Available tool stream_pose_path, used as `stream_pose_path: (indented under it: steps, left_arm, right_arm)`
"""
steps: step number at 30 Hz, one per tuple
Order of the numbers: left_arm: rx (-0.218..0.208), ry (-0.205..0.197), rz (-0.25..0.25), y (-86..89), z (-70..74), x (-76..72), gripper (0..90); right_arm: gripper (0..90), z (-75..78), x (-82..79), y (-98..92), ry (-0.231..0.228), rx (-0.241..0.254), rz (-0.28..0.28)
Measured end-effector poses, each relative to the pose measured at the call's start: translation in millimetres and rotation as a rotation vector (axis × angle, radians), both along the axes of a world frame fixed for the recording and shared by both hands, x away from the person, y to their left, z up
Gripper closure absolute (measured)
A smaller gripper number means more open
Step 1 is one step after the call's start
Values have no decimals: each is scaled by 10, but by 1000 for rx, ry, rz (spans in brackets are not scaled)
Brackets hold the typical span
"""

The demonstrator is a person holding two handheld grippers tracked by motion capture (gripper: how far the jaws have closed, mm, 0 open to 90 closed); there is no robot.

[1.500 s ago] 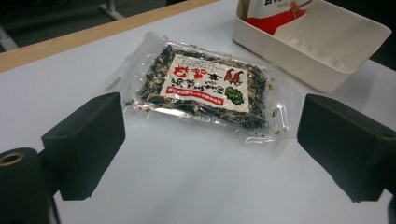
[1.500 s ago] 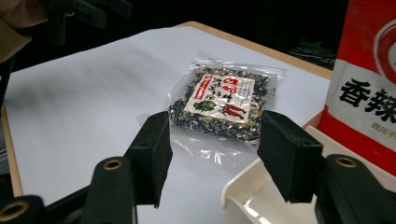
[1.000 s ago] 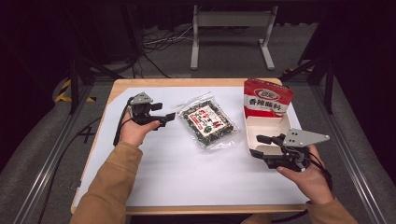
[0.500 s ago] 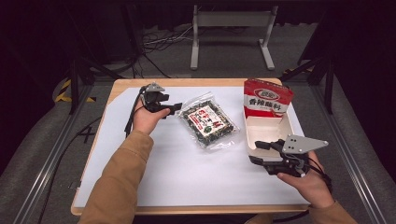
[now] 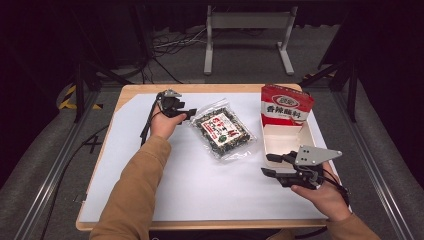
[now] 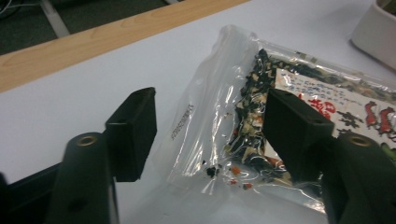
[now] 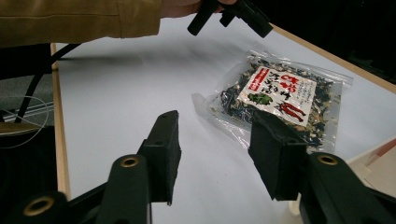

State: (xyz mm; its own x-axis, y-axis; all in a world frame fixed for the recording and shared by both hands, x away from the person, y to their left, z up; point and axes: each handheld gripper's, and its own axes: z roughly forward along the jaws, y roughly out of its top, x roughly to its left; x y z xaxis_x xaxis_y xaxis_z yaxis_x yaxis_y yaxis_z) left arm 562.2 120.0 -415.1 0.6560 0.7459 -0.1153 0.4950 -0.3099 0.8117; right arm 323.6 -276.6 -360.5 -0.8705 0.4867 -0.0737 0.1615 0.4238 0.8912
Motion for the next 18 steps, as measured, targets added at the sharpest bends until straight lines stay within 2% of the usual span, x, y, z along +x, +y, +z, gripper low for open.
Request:
stream_pose_path:
  steps: [7, 13, 14, 18]
  left_arm:
    - [-30, 37, 49, 77, -152, 114, 434]
    - [-28, 71, 43, 125, -225, 157, 447]
    - [-39, 98, 41, 143, -262, 173, 455]
    - [-39, 116, 29, 141, -290, 182, 461]
  right_arm:
    - [556, -21, -39, 17, -12, -10, 2]
    - [556, -27, -57, 25, -15, -9, -8]
    - [555, -34, -68, 35, -14, -16, -10]
    - [552, -45, -78, 49, -14, -21, -10]
